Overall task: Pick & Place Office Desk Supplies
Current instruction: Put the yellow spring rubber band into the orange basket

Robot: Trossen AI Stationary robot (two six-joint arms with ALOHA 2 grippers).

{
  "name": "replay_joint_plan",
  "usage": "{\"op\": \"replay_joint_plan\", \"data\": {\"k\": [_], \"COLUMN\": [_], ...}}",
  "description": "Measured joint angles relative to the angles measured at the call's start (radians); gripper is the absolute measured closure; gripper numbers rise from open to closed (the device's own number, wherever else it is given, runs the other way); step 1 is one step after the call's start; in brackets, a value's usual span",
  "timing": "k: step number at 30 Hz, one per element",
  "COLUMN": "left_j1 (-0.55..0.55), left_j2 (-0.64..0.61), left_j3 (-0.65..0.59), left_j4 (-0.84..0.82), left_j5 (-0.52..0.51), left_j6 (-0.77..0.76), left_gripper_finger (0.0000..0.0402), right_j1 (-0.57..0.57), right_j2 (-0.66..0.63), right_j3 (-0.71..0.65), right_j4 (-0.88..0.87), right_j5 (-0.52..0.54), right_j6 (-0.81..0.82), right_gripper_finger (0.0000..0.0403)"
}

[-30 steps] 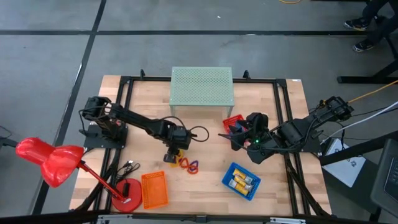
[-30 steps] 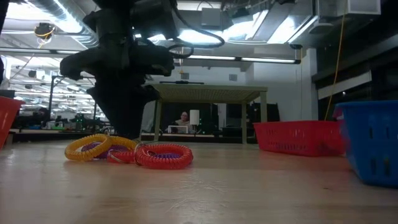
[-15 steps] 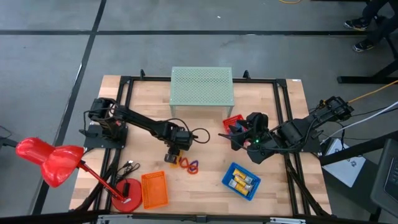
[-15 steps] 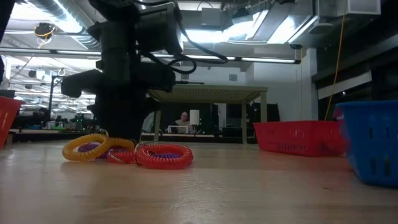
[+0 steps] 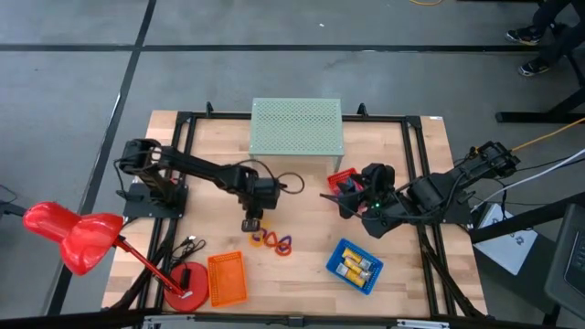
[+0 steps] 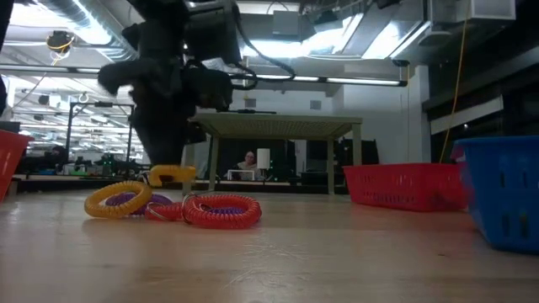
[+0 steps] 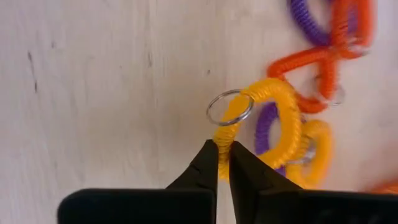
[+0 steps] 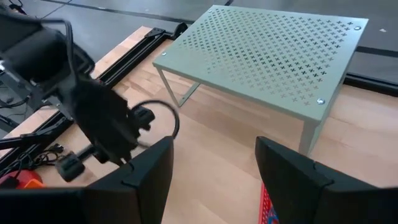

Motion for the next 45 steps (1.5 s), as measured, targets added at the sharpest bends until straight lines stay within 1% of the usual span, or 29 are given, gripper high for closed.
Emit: {"op": "replay_joint_plan", "data": {"k": [4,7,9,13,17,22,25,31,35,39,42,45], "left_j1": [0.037,0.057,0.058,0.020,-0.062,-0.221,-0.298,-0.415,-0.461,-0.479,-0.475,-0.471], "left_j2": [-0.080,-0.150,-0.205,-0.298,-0.337,-0.330,-0.309,-0.210,-0.122,-0.074,-0.072,-0.071], "left_j3": [0.001,0.001,0.002,0.002,0.002,0.002,0.002,0.002,0.002,0.002,0.002,0.002], "left_j4": [-0.025,-0.055,-0.088,-0.168,-0.248,-0.238,-0.212,-0.116,-0.018,0.019,0.020,0.010], "left_j5": [0.089,0.141,0.181,0.276,0.290,0.289,0.285,0.293,0.313,0.316,0.316,0.302], "left_j6": [-0.026,-0.048,-0.034,0.037,0.049,0.000,-0.033,-0.082,-0.133,-0.178,-0.200,-0.236], "left_gripper_finger": [0.0376,0.0377,0.0380,0.0382,0.0379,0.0379,0.0378,0.0378,0.0378,0.0371,0.0350,0.0317], "right_j1": [-0.008,-0.009,-0.010,-0.010,-0.012,-0.012,-0.012,-0.012,-0.012,-0.012,-0.012,-0.012], "right_j2": [0.000,0.000,0.000,0.000,0.000,0.000,0.000,0.000,0.000,0.000,0.000,0.000], "right_j3": [0.000,0.000,0.000,0.000,0.000,0.000,0.000,0.000,0.000,0.000,0.000,0.000], "right_j4": [-0.002,-0.004,-0.004,-0.004,-0.005,-0.004,-0.004,-0.004,-0.005,-0.004,-0.004,-0.005], "right_j5": [0.000,0.000,0.000,0.000,0.002,0.003,0.003,-0.001,-0.033,-0.068,-0.078,-0.078], "right_j6": [-0.006,-0.014,-0.017,-0.020,-0.019,-0.016,-0.012,-0.008,-0.019,-0.041,-0.052,-0.067], "right_gripper_finger": [0.0174,0.0174,0.0174,0.0174,0.0174,0.0174,0.0174,0.0174,0.0174,0.0174,0.0174,0.0174]}}
